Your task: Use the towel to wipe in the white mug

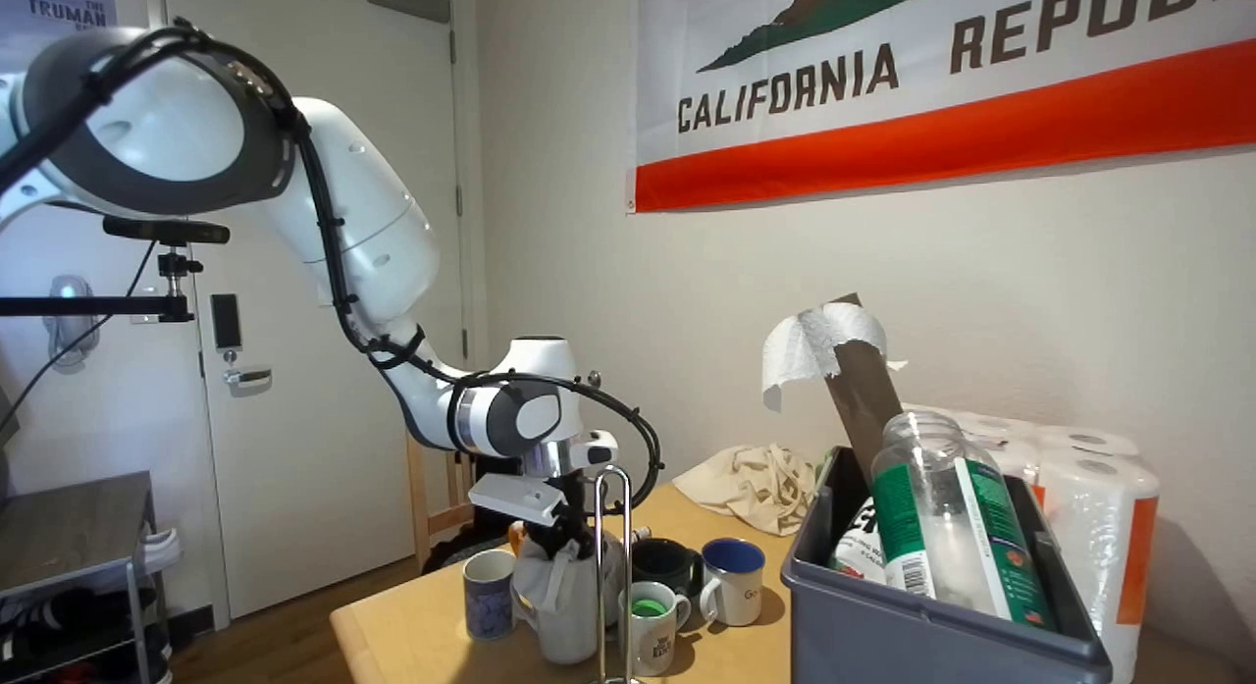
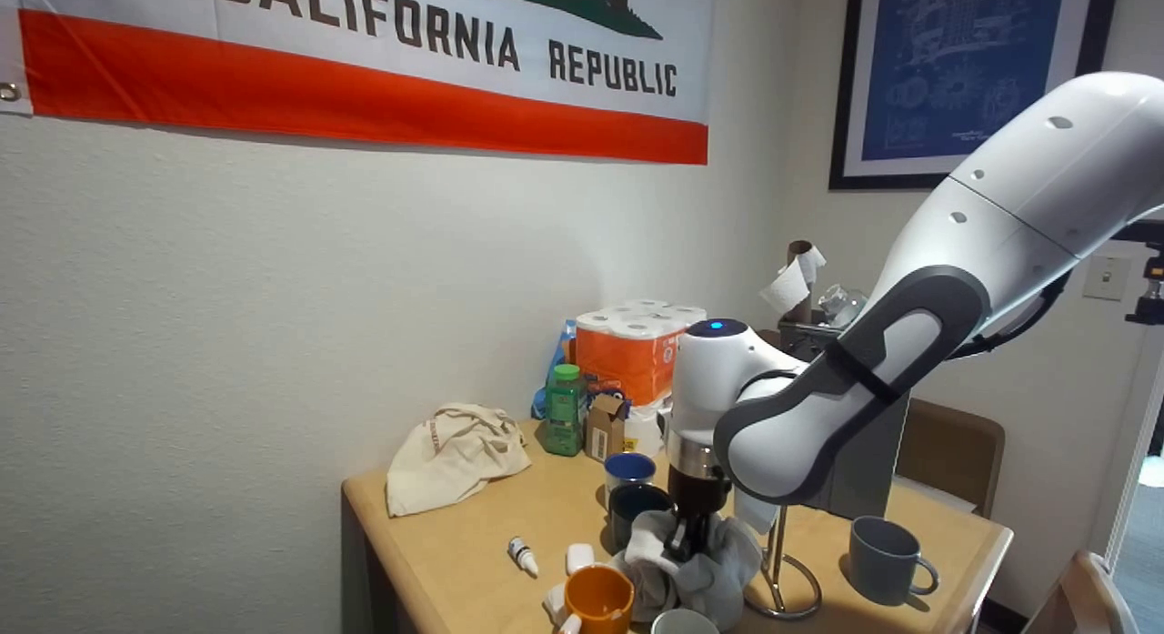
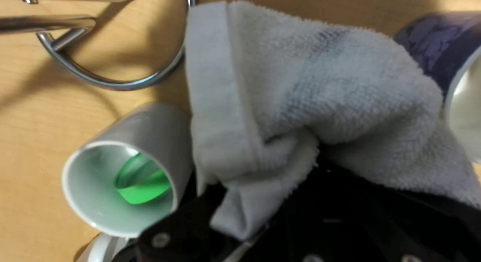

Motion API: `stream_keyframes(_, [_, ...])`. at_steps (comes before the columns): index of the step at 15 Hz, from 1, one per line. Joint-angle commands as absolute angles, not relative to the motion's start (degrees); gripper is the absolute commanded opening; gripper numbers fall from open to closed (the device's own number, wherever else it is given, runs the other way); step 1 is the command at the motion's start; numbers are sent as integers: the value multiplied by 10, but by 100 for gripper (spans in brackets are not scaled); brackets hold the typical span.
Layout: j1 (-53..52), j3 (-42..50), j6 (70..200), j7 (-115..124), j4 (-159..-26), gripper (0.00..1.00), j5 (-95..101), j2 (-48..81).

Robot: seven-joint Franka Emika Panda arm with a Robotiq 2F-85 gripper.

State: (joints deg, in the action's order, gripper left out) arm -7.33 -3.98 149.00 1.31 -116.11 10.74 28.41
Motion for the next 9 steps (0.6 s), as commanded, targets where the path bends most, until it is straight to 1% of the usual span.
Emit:
stream_keyframes(1, [-81, -29, 1426, 5, -1167, 1, 110, 280])
stream_keyframes(9, [-105, -9, 1298, 28, -1143, 1, 178, 279])
